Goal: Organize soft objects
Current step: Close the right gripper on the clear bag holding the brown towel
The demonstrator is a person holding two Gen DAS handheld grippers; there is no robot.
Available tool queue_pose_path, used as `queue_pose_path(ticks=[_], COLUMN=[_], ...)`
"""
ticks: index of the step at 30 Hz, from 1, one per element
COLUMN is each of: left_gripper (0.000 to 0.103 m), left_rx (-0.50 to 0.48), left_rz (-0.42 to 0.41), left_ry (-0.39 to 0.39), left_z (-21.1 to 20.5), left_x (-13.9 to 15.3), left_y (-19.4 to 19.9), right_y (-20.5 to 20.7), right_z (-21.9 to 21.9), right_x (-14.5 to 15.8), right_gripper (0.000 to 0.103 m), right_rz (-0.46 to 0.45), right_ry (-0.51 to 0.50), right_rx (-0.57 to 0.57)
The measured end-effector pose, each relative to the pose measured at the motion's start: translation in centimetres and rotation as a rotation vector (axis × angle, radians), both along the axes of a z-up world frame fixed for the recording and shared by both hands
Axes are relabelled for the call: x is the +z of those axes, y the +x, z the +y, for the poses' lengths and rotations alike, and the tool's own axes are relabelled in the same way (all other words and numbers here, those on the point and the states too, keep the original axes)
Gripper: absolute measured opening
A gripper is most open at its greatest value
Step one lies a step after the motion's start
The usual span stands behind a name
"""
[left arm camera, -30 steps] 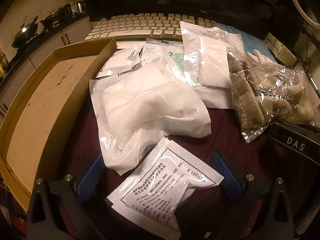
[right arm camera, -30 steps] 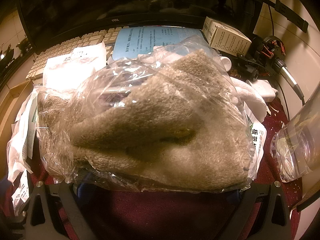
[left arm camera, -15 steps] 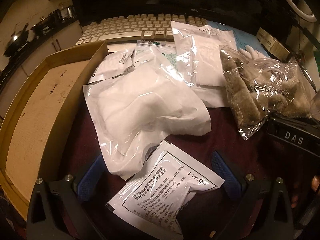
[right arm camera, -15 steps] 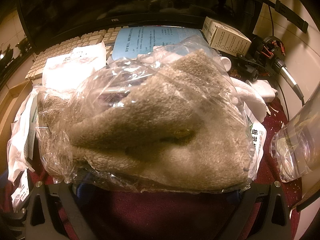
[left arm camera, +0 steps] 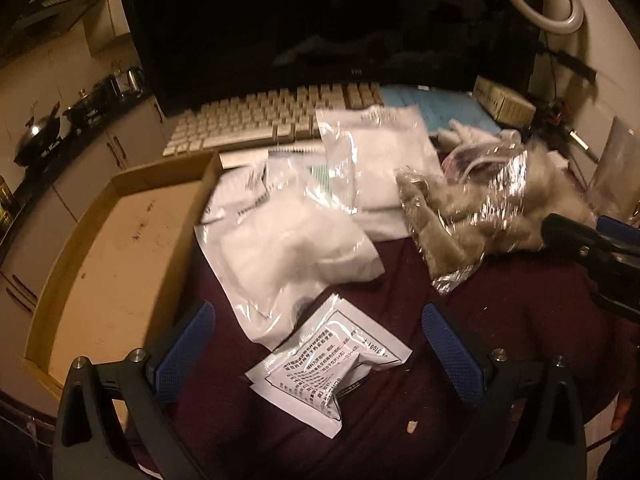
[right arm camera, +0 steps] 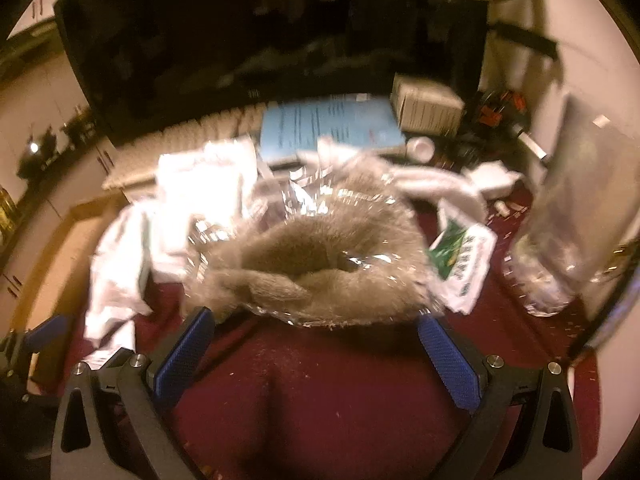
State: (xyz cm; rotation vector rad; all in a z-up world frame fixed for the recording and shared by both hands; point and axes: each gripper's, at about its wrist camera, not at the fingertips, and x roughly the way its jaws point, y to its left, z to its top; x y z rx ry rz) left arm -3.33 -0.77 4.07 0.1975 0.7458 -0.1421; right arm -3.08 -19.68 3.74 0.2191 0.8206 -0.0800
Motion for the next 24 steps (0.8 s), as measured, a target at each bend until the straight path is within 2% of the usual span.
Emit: queue_pose_path(ticks=[3, 6, 24], left_gripper=[0.103, 0.103, 0.103], left_rx=[0.005, 0.000, -0.012], left_rz=[0.049, 0.060, 0.144], left_ry=[0.014, 0.005, 0.000], left_z=[0.0, 0.3, 1.0], left_x=[0.5, 0.6, -0.1], left_y=[1.0, 0.5, 1.9], right_y=[-1.2, -1.9, -1.3], right_z=[0.0, 0.2, 0.3], right_x=[1.6, 2.5, 1.3], right_gripper=[0.103, 0.103, 0.103], right_rz=[-0.043, -0.066, -0.031], right_ry=[-0.020, -0.017, 0.038], right_rx=[-0.005, 0.001, 0.025])
